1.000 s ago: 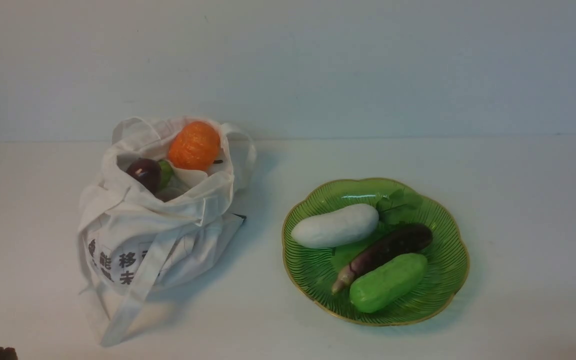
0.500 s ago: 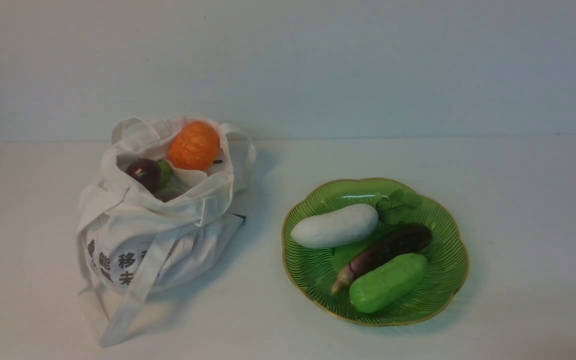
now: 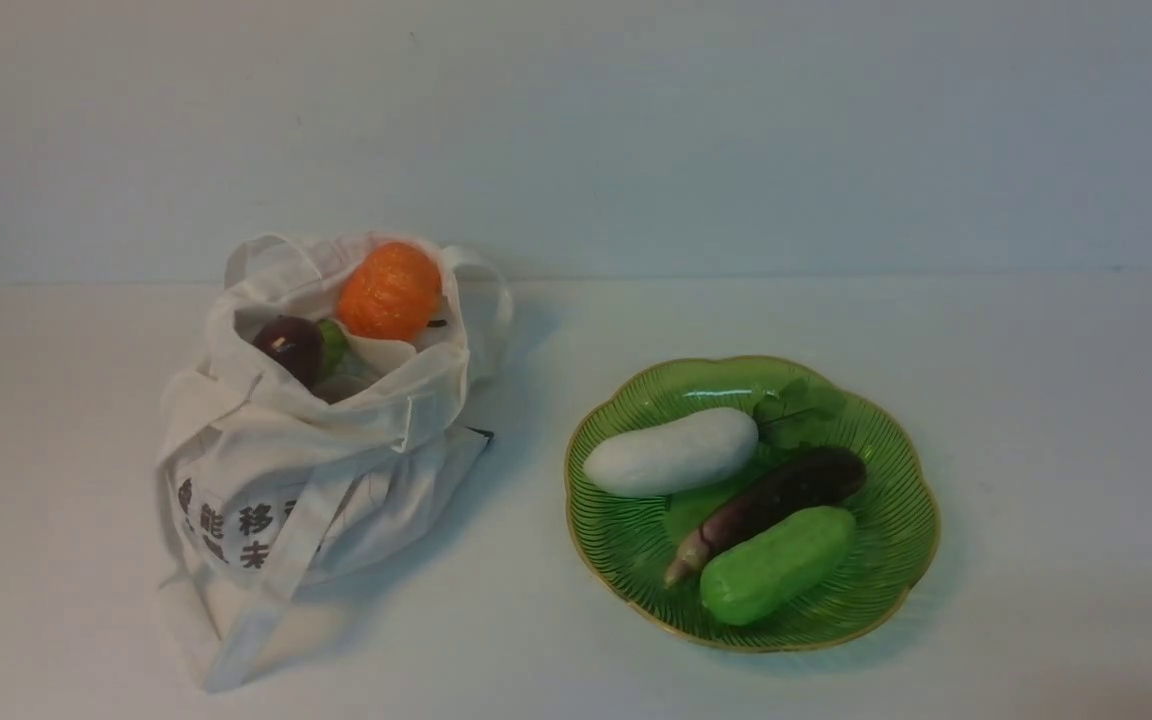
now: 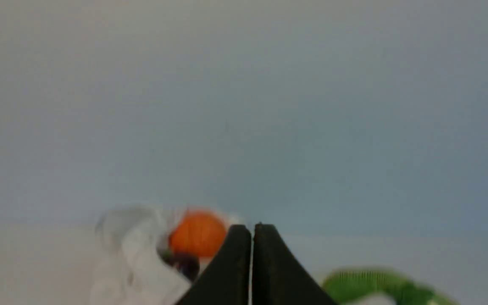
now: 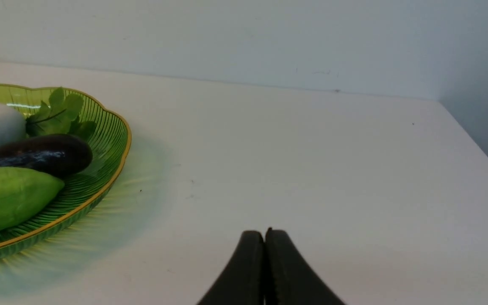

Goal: Take vegetables from cloth bag on white table place on plate.
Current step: 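Reach into the bag and grasp a vegetable inside it with the left gripper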

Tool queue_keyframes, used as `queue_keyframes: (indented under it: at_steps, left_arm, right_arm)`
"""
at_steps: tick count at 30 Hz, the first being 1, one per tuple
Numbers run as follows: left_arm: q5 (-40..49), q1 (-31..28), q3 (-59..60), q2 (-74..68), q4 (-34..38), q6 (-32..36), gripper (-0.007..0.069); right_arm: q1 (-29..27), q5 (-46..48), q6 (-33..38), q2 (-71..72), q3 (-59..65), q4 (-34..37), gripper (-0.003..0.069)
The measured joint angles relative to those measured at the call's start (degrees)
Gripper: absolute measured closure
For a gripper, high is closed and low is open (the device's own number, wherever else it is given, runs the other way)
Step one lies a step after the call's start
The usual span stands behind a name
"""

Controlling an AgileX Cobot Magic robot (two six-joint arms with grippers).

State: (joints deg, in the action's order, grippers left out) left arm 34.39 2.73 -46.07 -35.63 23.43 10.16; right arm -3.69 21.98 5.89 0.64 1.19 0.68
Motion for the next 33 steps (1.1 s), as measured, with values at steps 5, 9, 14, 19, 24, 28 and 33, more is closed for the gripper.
queue_keyframes:
  at_steps: [5, 9, 14, 19, 24, 28, 33]
  left_arm:
    - [18.2, 0.0, -14.6, -20.3, -3.6, 3.8, 0.0629]
    - [25.5, 0.3, -25.8, -36.8, -4.6, 8.4, 0.0629]
    - [27.3, 3.7, -34.3, -49.2, -7.7, 9.5, 0.0629]
    - [27.1, 7.0, -40.6, -58.0, -12.5, 7.8, 0.0629]
    - [28.5, 7.1, -45.5, -65.8, -14.7, 7.7, 0.0628]
    - [27.3, 7.1, -46.8, -68.6, -15.6, 7.7, 0.0579]
    - [25.0, 7.1, -47.1, -70.5, -18.7, 7.7, 0.039]
  right_arm:
    - [0.0, 0.0, 0.0, 0.0, 0.0, 0.0, 0.0673]
    - [0.0, 0.0, 0.0, 0.0, 0.0, 0.0, 0.0673]
    - [0.0, 0.0, 0.0, 0.0, 0.0, 0.0, 0.0673]
    - [0.0, 0.0, 0.0, 0.0, 0.0, 0.0, 0.0673]
    - [0.0, 0.0, 0.0, 0.0, 0.0, 0.0, 0.0673]
    - [0.0, 0.0, 0.0, 0.0, 0.0, 0.0, 0.0673]
    - [0.0, 0.0, 0.0, 0.0, 0.0, 0.0, 0.0673]
